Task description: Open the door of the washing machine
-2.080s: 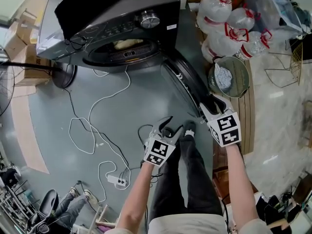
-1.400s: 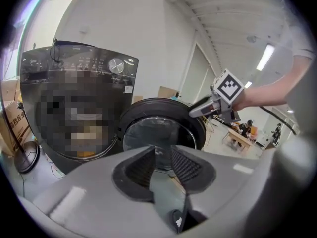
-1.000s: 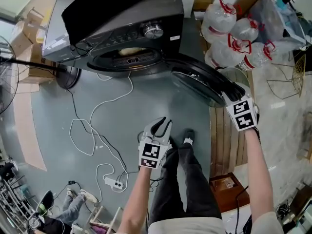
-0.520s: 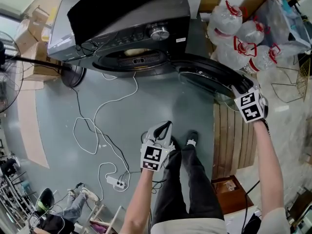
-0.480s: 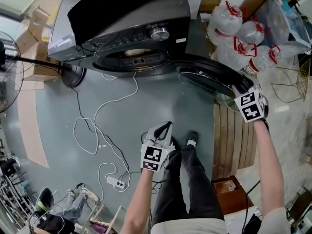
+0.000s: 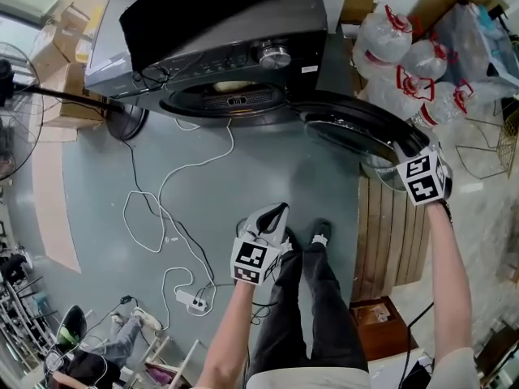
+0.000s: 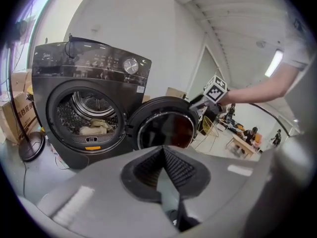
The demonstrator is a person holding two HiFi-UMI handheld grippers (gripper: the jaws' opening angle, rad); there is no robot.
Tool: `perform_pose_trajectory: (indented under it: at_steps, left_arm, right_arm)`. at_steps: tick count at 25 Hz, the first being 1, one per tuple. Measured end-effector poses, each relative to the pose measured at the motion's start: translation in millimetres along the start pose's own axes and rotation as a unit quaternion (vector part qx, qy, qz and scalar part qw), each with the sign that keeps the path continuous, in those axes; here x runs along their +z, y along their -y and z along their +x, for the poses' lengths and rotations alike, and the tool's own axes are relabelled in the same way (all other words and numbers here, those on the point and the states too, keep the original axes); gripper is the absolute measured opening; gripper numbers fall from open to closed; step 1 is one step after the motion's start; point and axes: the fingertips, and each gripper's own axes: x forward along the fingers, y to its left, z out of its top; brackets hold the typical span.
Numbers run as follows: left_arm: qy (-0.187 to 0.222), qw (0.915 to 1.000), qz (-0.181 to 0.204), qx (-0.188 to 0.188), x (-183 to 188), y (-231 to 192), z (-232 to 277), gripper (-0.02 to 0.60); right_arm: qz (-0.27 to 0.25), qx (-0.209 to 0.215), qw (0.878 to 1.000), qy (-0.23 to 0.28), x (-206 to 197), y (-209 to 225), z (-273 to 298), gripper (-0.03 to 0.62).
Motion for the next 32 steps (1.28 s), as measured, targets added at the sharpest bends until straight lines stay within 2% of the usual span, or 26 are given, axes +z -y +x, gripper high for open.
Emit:
perform_pose_trajectory:
  at_steps: [12, 19, 23, 27, 30, 32]
  left_arm:
    - [0.006, 0.9998, -0.001, 0.02, 10, -4, -3, 0.057]
    - [0.008, 0.9991, -0.003, 0.041, 21, -17, -20, 0.057]
    - [0.004, 0.997, -0.014, 0.076, 29, -33, -42, 0.057]
    - [0.011, 0.9957, -0.019, 0.09, 46, -39, -74, 0.057]
    - [0.019, 0.9943, -0.026, 0.101, 54, -41, -107, 0.057]
    - [0.025, 0.9931, -0.033, 0.109, 60, -39, -130, 0.057]
  right_arm:
    - [-0.004, 0.002, 1.0, -0.005, -1, -3, -4, 0.209]
    - [-0.013, -0.015, 1.0, -0.025, 0, -2, -16, 0.209]
    - [-0.001, -0.011, 1.0, 0.012, 33, -20, -49, 0.209]
    - [0.037, 0.023, 0.998, 0.054, 69, -66, -88, 0.209]
    - [0.076, 0.05, 0.991, 0.096, 100, -108, -128, 0.209]
    - [0.116, 0.07, 0.982, 0.135, 119, -132, -160, 0.209]
